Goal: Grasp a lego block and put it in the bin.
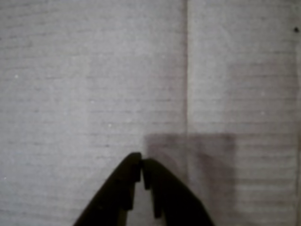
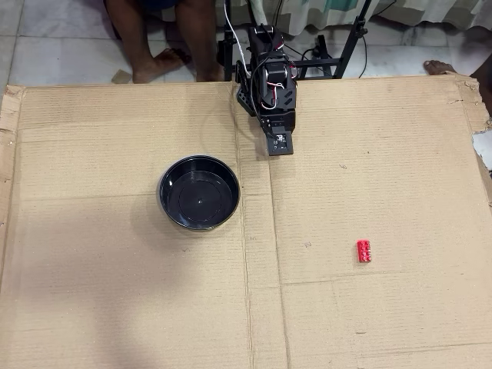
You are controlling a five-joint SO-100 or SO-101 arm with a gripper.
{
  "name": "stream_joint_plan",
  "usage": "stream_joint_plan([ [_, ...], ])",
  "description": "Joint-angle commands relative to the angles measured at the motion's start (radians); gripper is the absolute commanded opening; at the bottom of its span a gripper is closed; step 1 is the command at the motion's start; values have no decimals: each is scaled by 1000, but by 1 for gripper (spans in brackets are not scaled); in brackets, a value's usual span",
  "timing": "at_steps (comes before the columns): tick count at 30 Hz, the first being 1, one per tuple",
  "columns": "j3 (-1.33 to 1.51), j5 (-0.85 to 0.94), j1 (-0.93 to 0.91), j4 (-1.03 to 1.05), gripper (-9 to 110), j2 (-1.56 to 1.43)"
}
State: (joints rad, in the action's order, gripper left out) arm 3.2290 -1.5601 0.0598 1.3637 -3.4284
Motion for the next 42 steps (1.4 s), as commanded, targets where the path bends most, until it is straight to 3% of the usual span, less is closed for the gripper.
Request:
stream_joint_plan([
  [1,15,0,-5,58,0,6],
  [42,-66,0,6,69,0,43],
])
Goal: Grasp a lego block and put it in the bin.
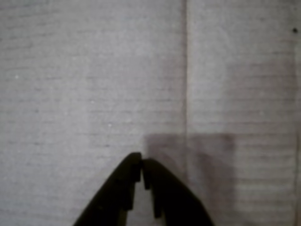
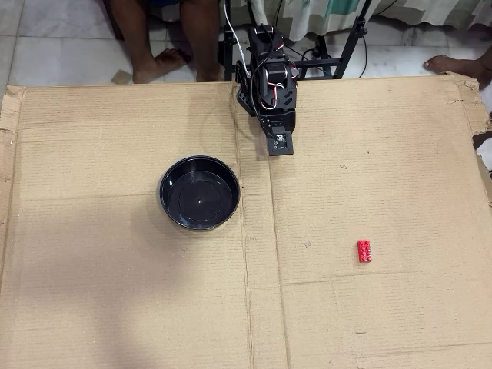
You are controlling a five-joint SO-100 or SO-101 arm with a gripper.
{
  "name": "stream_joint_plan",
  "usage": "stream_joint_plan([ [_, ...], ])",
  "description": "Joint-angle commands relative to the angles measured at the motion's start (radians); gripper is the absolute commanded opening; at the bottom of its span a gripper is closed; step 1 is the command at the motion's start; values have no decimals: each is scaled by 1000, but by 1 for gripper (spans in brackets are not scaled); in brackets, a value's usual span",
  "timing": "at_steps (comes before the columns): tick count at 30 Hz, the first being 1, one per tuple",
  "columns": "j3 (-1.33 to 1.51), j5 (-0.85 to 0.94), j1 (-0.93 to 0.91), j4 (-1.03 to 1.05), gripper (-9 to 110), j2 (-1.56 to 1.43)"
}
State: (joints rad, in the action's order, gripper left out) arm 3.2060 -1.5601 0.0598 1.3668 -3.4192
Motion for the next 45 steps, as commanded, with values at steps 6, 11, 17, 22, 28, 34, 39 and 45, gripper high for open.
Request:
stream_joint_plan([
  [6,-233,0,8,66,0,272],
  [11,-439,0,9,64,0,552],
  [17,-726,-17,49,51,0,867],
  [22,-943,-17,57,64,0,1051],
  [28,-1154,-17,89,64,0,1215],
  [34,-1335,-17,141,64,0,1344],
  [39,-1470,-17,189,61,0,1447],
  [45,-1608,-17,235,52,0,1572],
])
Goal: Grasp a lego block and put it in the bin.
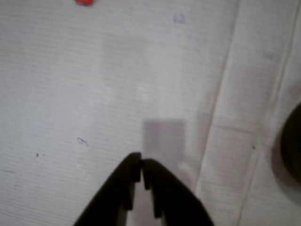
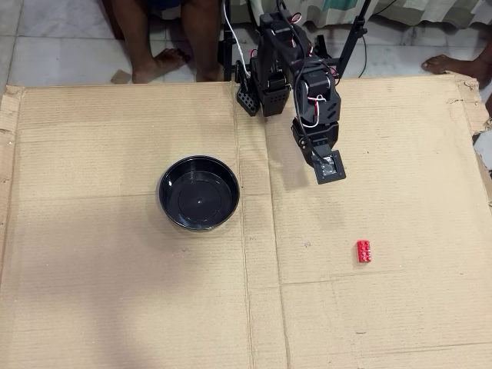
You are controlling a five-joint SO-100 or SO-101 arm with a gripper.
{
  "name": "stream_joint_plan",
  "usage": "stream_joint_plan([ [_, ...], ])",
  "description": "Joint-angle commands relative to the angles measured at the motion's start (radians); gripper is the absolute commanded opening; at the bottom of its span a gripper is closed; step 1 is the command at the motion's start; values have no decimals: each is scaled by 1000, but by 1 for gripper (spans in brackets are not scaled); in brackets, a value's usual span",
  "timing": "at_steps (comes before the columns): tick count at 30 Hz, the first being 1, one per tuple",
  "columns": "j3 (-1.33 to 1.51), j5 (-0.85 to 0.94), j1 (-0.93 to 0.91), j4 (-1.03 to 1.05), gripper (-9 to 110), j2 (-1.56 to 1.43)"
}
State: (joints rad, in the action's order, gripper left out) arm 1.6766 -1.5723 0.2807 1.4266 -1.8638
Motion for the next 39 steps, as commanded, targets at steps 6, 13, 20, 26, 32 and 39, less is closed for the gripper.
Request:
stream_joint_plan([
  [6,-227,-6,49,-9,1,146],
  [13,-399,-6,80,-9,16,304],
  [20,-566,-6,104,-9,17,465],
  [26,-736,-8,135,-11,17,634],
  [32,-928,-8,164,-12,18,815],
  [39,-1054,-8,206,-146,18,985],
])
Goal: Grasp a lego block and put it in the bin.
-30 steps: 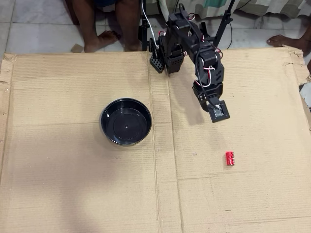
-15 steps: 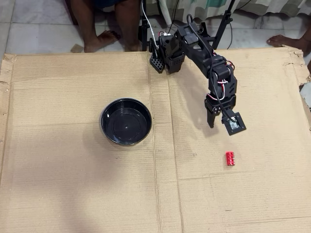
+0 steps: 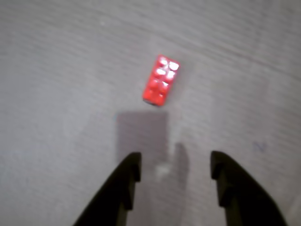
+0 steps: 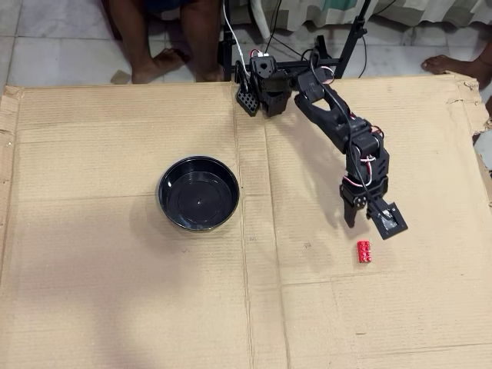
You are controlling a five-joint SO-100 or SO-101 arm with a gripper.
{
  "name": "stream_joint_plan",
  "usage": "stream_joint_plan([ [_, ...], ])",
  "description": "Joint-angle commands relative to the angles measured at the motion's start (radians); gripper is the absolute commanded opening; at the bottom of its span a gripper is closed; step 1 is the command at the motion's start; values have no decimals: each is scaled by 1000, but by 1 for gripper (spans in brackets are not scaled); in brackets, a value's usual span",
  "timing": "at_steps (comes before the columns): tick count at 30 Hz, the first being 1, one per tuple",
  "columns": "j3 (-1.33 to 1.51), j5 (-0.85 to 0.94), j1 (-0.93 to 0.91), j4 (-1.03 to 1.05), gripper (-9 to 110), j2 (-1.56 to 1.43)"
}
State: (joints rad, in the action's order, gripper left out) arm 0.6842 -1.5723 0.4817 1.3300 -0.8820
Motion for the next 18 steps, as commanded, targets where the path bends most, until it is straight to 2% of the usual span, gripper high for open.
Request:
stream_joint_plan([
  [1,-66,-8,9,-67,18,18],
  [18,-64,2,11,-299,18,169],
])
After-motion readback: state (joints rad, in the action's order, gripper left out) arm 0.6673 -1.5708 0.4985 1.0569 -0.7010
